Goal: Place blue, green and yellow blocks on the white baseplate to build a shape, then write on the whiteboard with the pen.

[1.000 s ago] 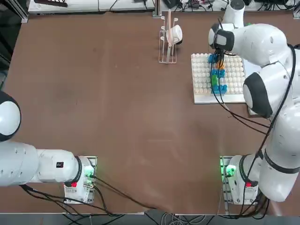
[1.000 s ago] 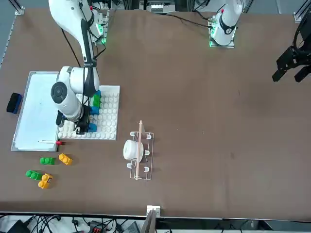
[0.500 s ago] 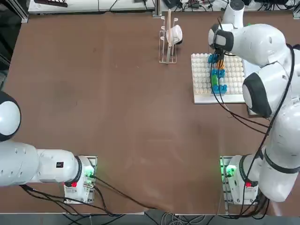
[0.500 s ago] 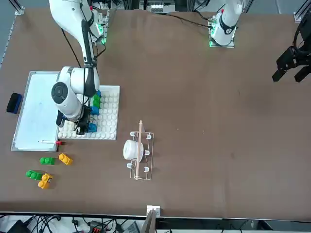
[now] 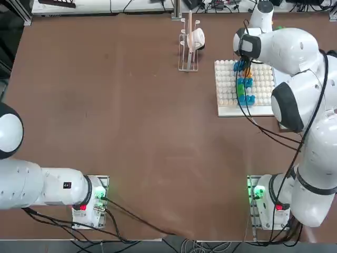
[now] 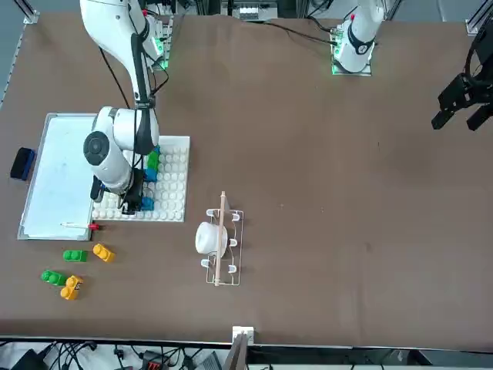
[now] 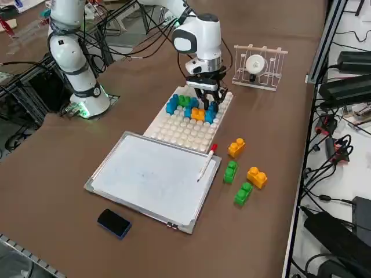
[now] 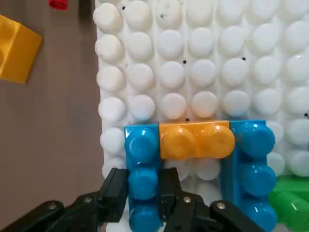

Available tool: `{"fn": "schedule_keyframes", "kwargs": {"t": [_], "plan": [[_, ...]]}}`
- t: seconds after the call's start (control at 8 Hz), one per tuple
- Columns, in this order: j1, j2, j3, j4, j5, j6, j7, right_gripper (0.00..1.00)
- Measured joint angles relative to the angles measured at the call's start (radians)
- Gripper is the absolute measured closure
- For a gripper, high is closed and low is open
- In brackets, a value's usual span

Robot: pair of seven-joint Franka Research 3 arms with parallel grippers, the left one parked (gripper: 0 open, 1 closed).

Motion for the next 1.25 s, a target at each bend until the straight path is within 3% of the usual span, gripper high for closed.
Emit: {"fn": "schedule_keyframes", "kwargs": {"t": [0.25,0.62,0.75,1.0,1.25], "plan": [[0.0,0.001,0.001,0.001,0.0,0.0,-0.007,0.62],[0.005,0.019,0.002,0.055,0.006,-0.057,-0.016,0.13],[0.013,0.013,-0.022,0.105,0.006,-0.135,-0.05,0.0],[0.053,-0.029,-0.104,0.179,0.006,-0.273,-0.178,0.0],[0.106,-0.081,-0.195,0.193,0.006,-0.329,-0.346,0.0]]}}
